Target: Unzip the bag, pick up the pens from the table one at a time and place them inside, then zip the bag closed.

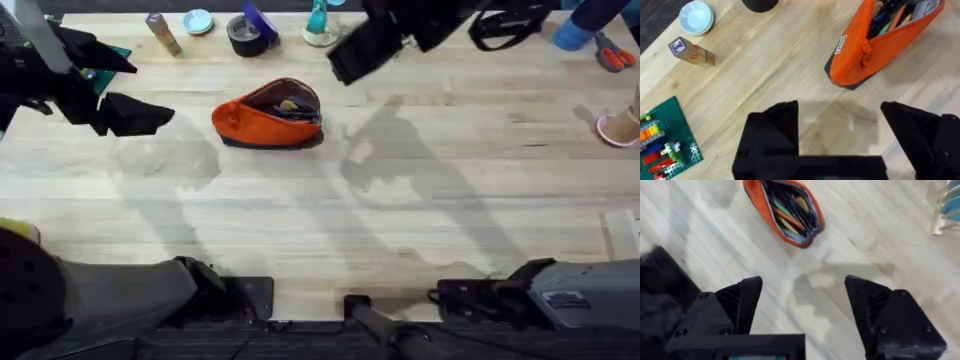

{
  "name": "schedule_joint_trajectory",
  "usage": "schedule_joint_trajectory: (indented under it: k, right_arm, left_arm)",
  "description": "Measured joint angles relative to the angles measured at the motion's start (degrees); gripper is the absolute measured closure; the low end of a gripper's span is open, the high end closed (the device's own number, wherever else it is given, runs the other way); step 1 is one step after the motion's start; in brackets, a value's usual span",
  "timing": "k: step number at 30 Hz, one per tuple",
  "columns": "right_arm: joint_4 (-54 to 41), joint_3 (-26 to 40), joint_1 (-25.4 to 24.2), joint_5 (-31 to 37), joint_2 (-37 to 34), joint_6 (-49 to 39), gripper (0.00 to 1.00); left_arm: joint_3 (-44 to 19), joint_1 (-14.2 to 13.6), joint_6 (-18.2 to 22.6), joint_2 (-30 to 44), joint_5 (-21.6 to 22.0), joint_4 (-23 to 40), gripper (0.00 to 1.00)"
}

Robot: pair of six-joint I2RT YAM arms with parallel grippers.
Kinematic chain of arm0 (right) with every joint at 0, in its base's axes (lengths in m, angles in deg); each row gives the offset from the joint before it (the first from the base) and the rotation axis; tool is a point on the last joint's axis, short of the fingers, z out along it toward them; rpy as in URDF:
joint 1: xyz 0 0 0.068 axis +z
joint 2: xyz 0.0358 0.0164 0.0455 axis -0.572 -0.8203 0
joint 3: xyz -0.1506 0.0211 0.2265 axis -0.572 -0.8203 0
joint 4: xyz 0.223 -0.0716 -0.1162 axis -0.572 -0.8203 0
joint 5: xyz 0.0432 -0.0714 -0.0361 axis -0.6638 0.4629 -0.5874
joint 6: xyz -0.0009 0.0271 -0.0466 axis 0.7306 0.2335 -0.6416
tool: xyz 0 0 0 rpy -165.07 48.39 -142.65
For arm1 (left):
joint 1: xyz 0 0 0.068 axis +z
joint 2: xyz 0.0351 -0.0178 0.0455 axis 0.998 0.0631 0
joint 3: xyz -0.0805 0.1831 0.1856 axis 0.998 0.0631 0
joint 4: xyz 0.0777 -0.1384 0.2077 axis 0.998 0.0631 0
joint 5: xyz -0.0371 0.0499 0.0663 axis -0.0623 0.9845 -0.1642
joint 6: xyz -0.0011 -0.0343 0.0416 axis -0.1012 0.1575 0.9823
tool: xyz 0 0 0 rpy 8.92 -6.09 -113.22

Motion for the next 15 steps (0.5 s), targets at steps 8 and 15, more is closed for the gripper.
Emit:
schedule_joint_trajectory:
  k: [8,15]
  right_arm:
    - [4.3,0.0,7.5,2.9,0.0,12.0,0.005]
    - [5.9,0.1,11.6,3.0,-2.0,16.8,0.005]
  left_arm:
    - [0.0,0.0,0.2,0.0,0.2,-0.6,0.008]
    - [0.0,0.0,0.3,0.0,0.2,-0.5,0.008]
